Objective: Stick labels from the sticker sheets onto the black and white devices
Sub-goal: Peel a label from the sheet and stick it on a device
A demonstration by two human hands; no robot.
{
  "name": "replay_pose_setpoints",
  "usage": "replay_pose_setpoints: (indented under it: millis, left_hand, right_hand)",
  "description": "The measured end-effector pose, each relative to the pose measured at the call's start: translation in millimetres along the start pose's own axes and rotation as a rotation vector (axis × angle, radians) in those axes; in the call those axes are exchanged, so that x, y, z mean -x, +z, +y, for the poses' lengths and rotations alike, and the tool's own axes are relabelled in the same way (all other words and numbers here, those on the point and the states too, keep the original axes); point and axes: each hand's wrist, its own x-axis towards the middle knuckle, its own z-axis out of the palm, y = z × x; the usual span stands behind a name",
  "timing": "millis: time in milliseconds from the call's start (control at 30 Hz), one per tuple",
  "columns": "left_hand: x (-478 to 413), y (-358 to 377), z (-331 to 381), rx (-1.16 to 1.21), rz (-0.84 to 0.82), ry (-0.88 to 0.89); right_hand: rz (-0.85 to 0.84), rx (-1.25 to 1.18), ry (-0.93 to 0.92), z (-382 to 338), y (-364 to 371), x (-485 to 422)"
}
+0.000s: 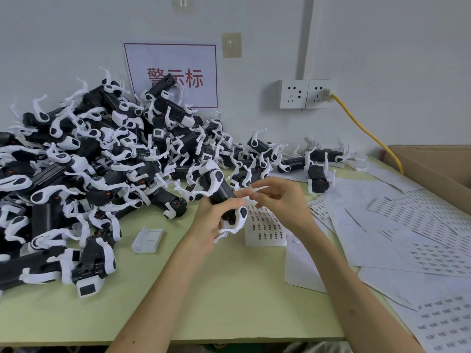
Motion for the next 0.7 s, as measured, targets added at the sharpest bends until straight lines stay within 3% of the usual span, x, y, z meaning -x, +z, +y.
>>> replay_pose_setpoints:
  millis: [300, 433, 533, 700]
  left_hand:
    - [-0.8, 0.5, -1.1, 0.04, 0.005, -0.005]
    - [-2.5, 0.4, -2.8, 0.046, 0.066, 0.013]
    - [-3.6, -1.4, -2.8, 0.006, 0.065, 0.043]
    - [-2.9, -0.3, -5.2, -0.026, 0.039, 0.125]
  right_hand:
    - [0.073, 0.135, -0.033, -0.6, 3.2, 0.4]
    - [0.146, 0.024, -0.025, -5.0, 1.3, 0.8]
    - [-0.021, -0.198, 0.087, -9.6, -3.2, 2.0]
    - [-0.319, -0.242, 0.204, -6.9, 12.5, 7.4]
